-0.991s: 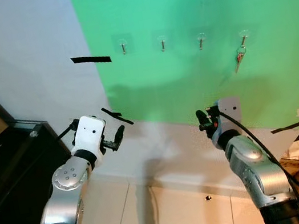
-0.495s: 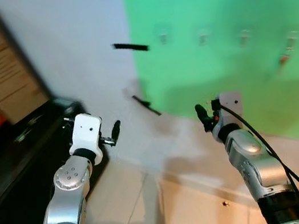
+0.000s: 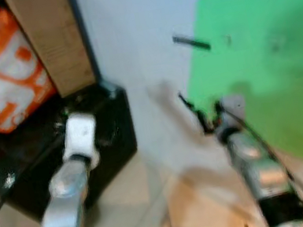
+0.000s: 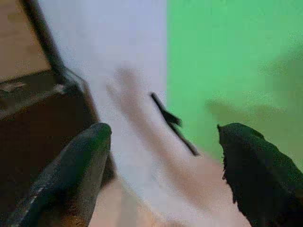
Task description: Hang keys on a hook
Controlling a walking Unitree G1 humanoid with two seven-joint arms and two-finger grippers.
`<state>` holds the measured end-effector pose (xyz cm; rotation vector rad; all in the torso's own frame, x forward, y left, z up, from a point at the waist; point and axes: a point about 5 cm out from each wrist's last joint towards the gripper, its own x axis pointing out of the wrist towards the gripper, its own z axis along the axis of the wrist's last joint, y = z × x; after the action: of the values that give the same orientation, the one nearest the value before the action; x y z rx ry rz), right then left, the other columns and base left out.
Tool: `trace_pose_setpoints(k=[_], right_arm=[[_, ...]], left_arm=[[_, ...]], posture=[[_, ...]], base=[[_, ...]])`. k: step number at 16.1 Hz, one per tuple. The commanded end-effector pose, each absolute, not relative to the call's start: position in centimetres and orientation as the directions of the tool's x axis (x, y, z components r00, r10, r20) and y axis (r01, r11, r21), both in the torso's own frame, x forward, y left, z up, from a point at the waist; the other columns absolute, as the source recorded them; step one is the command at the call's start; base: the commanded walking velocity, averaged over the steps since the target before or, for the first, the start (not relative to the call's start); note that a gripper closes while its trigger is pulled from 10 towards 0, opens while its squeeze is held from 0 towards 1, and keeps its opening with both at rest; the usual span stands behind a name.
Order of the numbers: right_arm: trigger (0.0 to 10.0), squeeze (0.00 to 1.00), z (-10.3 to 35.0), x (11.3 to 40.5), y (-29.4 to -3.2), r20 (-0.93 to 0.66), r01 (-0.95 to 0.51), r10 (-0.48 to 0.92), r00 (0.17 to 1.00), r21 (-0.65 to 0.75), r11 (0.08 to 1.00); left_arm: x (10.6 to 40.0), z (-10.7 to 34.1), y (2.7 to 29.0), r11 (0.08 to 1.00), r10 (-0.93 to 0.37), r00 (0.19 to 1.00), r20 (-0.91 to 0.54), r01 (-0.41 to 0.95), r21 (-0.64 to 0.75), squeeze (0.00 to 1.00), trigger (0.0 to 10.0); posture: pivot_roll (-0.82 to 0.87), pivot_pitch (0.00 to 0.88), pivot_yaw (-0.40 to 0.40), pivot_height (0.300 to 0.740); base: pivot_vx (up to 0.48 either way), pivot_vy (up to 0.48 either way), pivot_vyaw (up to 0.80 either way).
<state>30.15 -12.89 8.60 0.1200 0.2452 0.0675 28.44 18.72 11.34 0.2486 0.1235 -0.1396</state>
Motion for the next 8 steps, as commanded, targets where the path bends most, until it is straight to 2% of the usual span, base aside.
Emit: trace_pose_setpoints(k=[1, 8], right_arm=[[10.0, 1.0, 8.55, 30.19, -14.05, -0.243, -0.013, 0.037, 0.969, 0.1, 0.995], [10.0, 1.0, 8.34, 29.39, -14.59, -0.233, 0.05, -0.027, 0.972, 0.092, 0.994]], left_arm=[[28.62, 12.17, 18.06, 0.957, -0.141, 0.985, -0.103, 0.162, 0.239, 0.75, 10.0], [28.56, 12.22, 18.26, 0.951, -0.153, 0.981, -0.12, 0.179, 0.25, 0.76, 10.0]], posture=[[0.06, 0.0, -0.009, 0.74], [0.03, 0.0, 0.029, 0.74]], base=[[0.334, 0.0, 0.0], [0.352, 0.0, 0.0]])
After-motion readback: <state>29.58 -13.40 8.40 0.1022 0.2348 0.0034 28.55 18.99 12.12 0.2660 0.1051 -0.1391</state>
